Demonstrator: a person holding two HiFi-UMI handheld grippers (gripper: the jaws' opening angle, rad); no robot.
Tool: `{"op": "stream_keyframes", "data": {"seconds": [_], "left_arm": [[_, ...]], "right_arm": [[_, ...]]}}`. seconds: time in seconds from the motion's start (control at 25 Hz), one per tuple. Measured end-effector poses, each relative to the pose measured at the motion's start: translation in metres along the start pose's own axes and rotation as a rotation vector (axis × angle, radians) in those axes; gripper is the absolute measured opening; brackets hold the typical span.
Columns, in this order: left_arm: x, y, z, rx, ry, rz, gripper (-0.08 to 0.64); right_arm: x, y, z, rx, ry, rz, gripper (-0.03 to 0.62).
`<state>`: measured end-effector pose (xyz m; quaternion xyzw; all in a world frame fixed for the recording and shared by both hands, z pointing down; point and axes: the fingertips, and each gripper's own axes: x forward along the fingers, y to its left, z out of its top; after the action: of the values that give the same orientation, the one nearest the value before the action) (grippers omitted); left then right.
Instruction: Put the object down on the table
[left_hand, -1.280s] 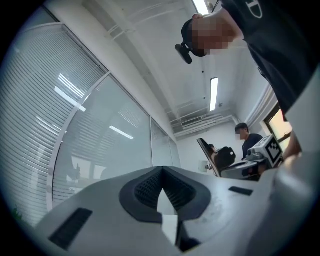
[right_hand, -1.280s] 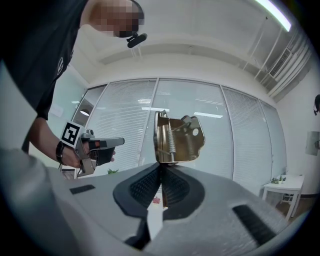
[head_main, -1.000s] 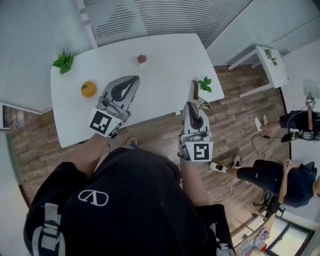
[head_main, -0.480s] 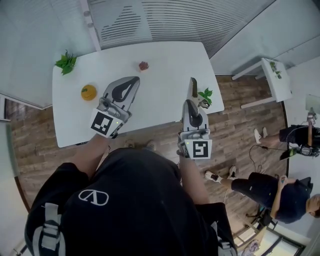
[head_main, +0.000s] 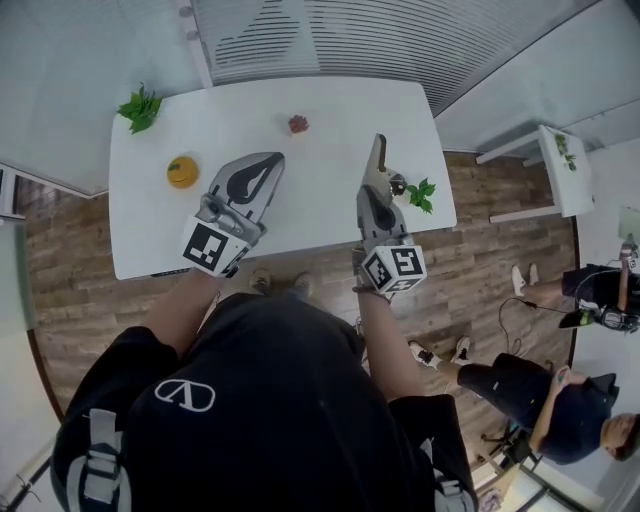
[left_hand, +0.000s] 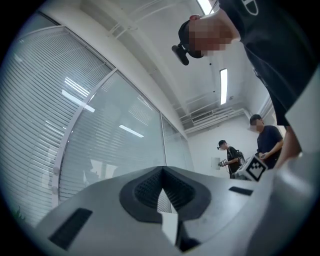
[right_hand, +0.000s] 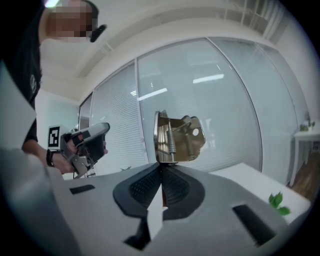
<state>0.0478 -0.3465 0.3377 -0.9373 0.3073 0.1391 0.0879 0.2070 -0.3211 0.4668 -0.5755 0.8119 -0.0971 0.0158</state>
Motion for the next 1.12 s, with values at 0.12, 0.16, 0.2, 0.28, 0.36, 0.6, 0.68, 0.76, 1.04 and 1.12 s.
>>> {"op": "stream_keyframes", "data": {"seconds": [0.12,0.16,0.2,0.28,0.36,0.6,0.68,0.76,1.04,1.12], "left_arm": [[-0.007,0.003,-0.002,0.002,0.005,0.013,0.005],[-0.010,0.004,-0.002,0.004,0.004,0.018,0.005],[-0.012,0.004,-0.002,0.007,0.006,0.021,0.005],[-0.017,0.004,-0.007,0.011,0.026,0.022,0.005],[-0.022,0.004,-0.012,0.008,0.046,0.022,0.005],[-0.029,0.007,-0.025,0.016,0.090,0.033,0.005],[-0.032,0.010,-0.026,0.019,0.094,0.046,0.005],[-0.037,0.015,-0.027,0.021,0.103,0.060,0.005],[-0.046,0.026,-0.031,0.029,0.112,0.096,0.005],[-0.048,0.027,-0.032,0.028,0.113,0.102,0.005]], "right_arm": [[0.023,-0.015,-0.046,0.217,0.085,0.035,0.008],[0.030,-0.019,-0.063,0.289,0.114,0.044,0.008],[0.036,-0.024,-0.080,0.356,0.145,0.050,0.008],[0.048,-0.032,-0.113,0.462,0.207,0.058,0.008],[0.059,-0.036,-0.145,0.545,0.274,0.076,0.008],[0.086,-0.030,-0.230,0.918,0.467,0.134,0.008],[0.090,-0.032,-0.251,0.992,0.522,0.116,0.008],[0.092,-0.030,-0.268,1.038,0.582,0.107,0.008],[0.098,-0.032,-0.300,1.078,0.738,0.051,0.008],[0.098,-0.033,-0.305,1.081,0.775,0.034,0.008]]}}
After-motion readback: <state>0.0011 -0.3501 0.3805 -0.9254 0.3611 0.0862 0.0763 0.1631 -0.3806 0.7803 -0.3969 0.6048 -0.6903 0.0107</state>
